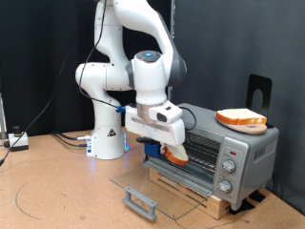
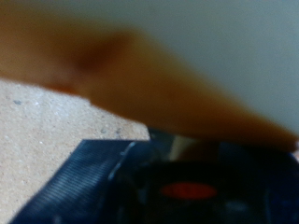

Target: Make a piece of toast with the oven

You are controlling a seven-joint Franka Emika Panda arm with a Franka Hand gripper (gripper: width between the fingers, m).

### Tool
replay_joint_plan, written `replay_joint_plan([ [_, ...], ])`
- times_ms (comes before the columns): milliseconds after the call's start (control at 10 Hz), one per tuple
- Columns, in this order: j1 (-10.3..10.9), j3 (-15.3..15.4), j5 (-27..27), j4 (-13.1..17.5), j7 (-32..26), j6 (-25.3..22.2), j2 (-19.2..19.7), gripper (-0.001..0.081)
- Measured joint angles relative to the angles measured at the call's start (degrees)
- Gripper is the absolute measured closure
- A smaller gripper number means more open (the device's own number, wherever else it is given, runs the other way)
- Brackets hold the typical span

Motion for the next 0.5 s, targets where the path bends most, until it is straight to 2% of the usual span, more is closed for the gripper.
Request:
replay_joint_plan([
  [200, -0.01, 1.31, -1.53, 0.52, 2.11, 0.43, 0.0, 0.0412],
  [500, 0.02, 1.9, -1.42, 1.06, 2.09, 0.42, -0.09, 0.0412],
])
